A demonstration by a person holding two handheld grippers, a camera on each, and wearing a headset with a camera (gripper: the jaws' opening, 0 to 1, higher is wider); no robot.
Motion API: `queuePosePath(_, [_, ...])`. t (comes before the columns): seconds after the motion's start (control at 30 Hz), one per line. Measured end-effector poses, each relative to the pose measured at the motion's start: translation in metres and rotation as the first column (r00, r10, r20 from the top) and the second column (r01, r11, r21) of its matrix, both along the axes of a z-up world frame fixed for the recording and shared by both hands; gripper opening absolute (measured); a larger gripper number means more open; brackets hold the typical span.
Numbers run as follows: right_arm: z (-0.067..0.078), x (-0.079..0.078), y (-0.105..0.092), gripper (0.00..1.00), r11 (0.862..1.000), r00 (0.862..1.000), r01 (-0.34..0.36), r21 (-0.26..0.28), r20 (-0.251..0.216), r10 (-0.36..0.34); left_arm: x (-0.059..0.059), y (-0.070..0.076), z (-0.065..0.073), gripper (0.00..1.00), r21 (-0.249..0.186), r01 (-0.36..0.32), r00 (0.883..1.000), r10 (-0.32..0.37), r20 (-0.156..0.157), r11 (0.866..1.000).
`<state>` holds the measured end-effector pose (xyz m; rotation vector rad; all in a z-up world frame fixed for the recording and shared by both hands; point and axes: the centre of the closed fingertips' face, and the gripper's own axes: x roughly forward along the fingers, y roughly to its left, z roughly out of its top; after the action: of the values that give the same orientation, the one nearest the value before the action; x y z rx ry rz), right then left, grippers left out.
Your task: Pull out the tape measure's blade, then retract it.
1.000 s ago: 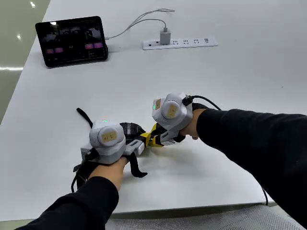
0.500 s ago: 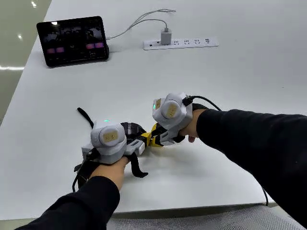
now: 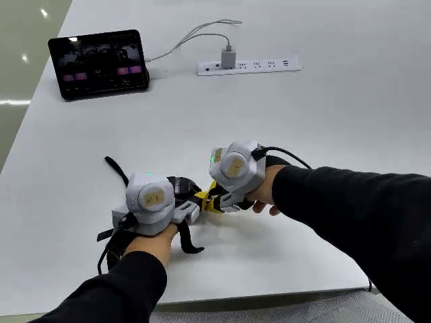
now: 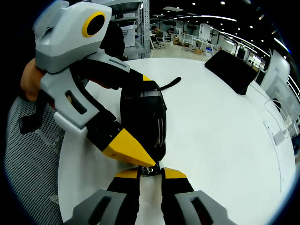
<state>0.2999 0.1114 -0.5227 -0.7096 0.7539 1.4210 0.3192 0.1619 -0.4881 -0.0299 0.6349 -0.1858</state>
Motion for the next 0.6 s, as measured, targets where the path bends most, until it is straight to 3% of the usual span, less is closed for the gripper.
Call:
queuePosePath(0.23, [0.008,0.0,-0.005,0.16,0.999,1.0,0.024,0.024,0.005,-0.024,-0.004,0.002,-0.002,0.63,-0.024,0.014,1.0,-0.014,-0.026,1.0])
queuePosePath(0.27, [0.009,0.0,-0.006,0.16,0.999,1.0,0.026,0.024,0.005,-0.026,-0.005,0.004,-0.002,0.64,-0.025,0.012,1.0,-0.013,-0.026,1.0])
queuePosePath(0.33, [0.009,-0.001,-0.01,0.17,0.999,0.999,0.031,0.026,0.01,-0.031,-0.008,0.004,-0.003,0.71,-0.067,0.008,0.999,-0.01,-0.041,0.998])
queuePosePath(0.43, [0.011,-0.001,-0.016,0.18,0.999,0.999,0.046,0.029,0.011,-0.047,-0.011,0.01,-0.004,0.74,-0.07,0.001,0.999,-0.004,-0.048,0.998])
queuePosePath(0.6, [0.018,-0.001,-0.025,0.2,0.992,0.994,0.107,0.068,-0.001,-0.107,-0.019,0.012,-0.009,0.85,-0.115,-0.009,0.998,0.002,-0.069,0.993])
